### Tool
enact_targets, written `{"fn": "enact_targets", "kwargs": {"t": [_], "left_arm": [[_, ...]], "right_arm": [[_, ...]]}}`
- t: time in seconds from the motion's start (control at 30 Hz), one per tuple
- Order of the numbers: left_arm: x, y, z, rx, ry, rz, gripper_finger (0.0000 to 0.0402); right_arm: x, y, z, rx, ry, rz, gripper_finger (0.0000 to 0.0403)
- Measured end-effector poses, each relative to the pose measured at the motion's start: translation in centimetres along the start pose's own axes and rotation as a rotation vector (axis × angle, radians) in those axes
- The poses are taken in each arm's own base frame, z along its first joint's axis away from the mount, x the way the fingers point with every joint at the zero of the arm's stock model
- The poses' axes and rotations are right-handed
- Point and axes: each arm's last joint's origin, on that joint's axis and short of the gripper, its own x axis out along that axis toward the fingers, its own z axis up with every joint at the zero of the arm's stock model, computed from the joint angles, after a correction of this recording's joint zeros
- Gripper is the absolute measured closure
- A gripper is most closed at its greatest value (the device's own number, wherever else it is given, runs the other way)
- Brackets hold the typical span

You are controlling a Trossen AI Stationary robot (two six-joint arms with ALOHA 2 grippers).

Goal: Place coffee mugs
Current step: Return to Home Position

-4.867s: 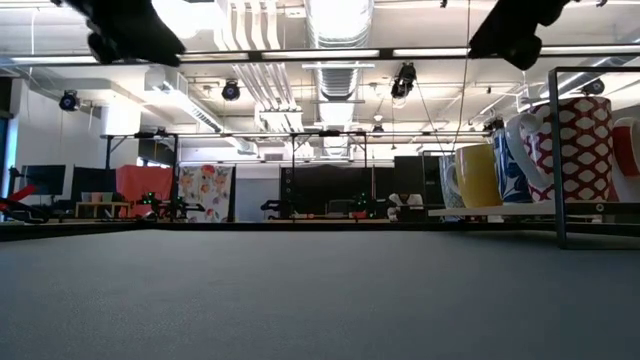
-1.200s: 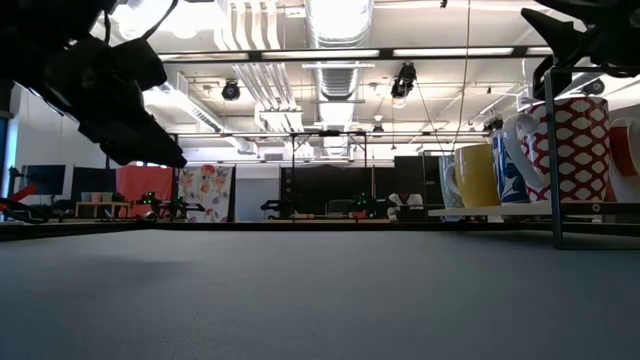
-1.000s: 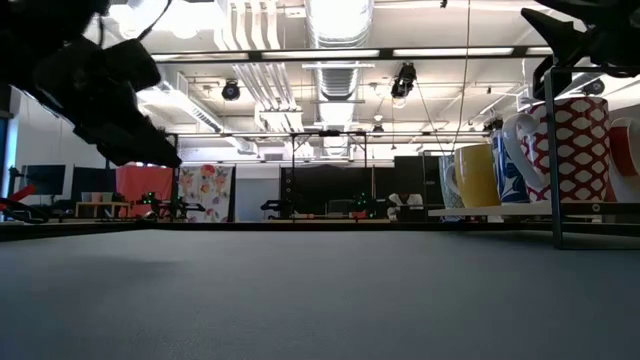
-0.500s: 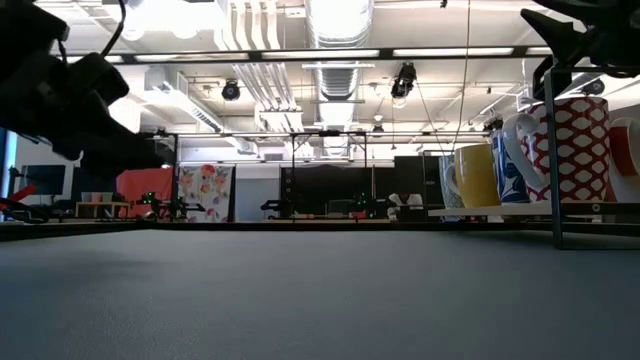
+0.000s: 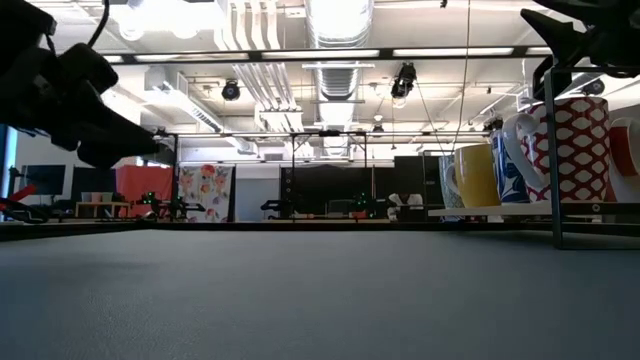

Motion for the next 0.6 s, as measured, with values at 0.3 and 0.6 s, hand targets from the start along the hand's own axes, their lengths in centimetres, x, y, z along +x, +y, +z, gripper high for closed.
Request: {"fn": "enact_targets", "kwargs": {"t": [0.3,0.6], "left_arm": [[-0.8,0.0,1.0,-0.019,-0.108,-0.037,0.0269],[-1.6,0.0,1.8,-0.127,-0.203,-0.077,0.0269]], "right_arm": [[0.0,0.0,0.0,0.000,0.000,0.000,0.0335],[0.0,0.0,0.0,0.000,0.000,0.000,0.0335]]}}
